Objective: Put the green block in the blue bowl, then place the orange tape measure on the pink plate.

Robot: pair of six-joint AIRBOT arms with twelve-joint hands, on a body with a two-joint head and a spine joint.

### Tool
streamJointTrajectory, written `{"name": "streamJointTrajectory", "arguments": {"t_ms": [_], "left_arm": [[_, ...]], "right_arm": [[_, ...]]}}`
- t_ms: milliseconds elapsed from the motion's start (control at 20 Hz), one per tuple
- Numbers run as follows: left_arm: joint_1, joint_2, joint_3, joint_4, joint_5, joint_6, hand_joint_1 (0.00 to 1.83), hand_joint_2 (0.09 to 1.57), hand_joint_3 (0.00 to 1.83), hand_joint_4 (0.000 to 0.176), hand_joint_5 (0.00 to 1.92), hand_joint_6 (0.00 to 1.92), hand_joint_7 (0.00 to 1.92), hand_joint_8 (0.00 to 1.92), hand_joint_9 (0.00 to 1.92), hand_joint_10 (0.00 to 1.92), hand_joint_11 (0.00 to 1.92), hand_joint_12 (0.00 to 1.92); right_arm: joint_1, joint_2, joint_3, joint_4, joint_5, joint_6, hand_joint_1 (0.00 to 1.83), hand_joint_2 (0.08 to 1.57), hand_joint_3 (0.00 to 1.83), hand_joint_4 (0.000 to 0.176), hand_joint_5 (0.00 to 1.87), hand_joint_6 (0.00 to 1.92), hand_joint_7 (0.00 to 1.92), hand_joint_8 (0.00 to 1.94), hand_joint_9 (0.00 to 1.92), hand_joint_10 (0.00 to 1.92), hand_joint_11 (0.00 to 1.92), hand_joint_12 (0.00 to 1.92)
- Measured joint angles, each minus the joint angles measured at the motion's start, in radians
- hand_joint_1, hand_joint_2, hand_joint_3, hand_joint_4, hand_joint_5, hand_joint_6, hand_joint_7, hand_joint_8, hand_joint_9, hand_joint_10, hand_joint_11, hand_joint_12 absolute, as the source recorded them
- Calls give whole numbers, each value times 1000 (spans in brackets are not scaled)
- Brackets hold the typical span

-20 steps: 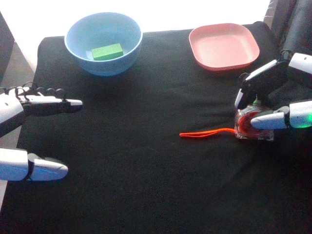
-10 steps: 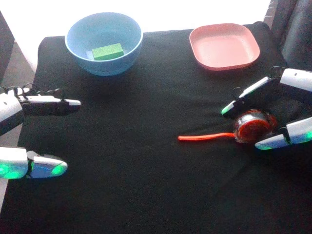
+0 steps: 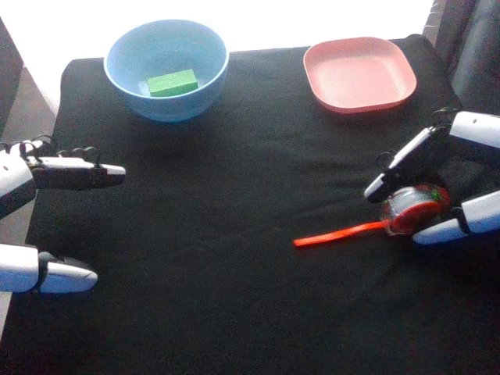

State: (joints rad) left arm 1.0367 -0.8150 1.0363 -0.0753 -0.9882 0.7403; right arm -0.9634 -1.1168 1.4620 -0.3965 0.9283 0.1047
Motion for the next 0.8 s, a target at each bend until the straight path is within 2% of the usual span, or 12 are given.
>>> {"name": "streamJointTrajectory", "arguments": {"t_ms": [100,200,250,300,350,400,450,500,550,600,700,800], "left_arm": [[0,0,0,-2,0,0,903,908,0,0,452,7,490,4,484,5,0,1065],[0,0,0,-4,-1,0,857,916,2,0,455,3,479,0,476,1,0,1034],[0,-3,0,-5,-1,0,822,921,5,0,451,1,472,0,481,3,0,1032],[0,-6,0,-7,-1,0,747,945,7,0,443,0,474,0,505,6,51,1002],[0,-6,0,-3,0,0,690,951,7,0,442,0,497,9,522,11,78,999],[3,-6,0,-7,-2,0,682,956,4,0,446,0,516,5,537,9,104,980],[3,-6,0,-11,0,0,643,953,1,0,451,0,529,2,527,2,122,917],[3,-7,0,-11,-3,0,647,943,0,0,455,0,541,1,531,1,148,859],[3,-9,1,-12,-3,0,654,940,0,25,442,0,521,0,502,0,127,834],[3,-14,4,-12,2,0,660,936,0,35,445,2,506,0,478,0,116,826],[3,-18,4,-8,-4,-6,655,934,0,47,434,0,484,0,471,0,136,768],[3,-18,5,-13,-3,-7,646,935,0,34,412,0,460,1,461,5,113,796]], "right_arm": [[-2,43,-17,13,15,0,1388,1093,8,0,1199,172,983,1055,930,1302,829,1470],[-2,104,-37,58,59,-14,1292,1070,0,0,1177,344,1093,1053,1033,1097,843,1541],[-2,126,-43,83,77,-28,1227,1020,0,0,1251,431,1112,1176,1063,1665,1049,1845],[-1,146,-52,116,99,-54,1211,1021,1,0,1225,530,1061,1418,1073,1870,1154,1906],[5,154,-53,137,116,-68,1210,1026,1,0,1200,587,1047,1391,1083,1829,1156,1918],[26,155,-51,146,117,-94,1269,1075,5,0,1157,432,1025,1247,1086,1675,1085,1839],[54,149,-32,149,121,-111,1296,1041,1,0,1121,553,1208,825,1149,1208,1013,1539],[72,139,-9,169,128,-116,1375,1064,0,0,997,743,1178,626,1067,1166,972,1284],[119,123,21,185,120,-131,1474,1063,1,0,978,863,1209,412,1095,986,817,1456],[178,103,51,200,93,-150,1410,1065,0,0,995,807,1237,371,1041,1166,867,1270],[278,41,128,227,72,-163,1396,1064,0,0,989,803,1236,370,1039,1185,947,1102],[342,-56,224,216,-2,-164,1401,1041,4,0,990,891,1321,180,1121,992,1107,877]]}}
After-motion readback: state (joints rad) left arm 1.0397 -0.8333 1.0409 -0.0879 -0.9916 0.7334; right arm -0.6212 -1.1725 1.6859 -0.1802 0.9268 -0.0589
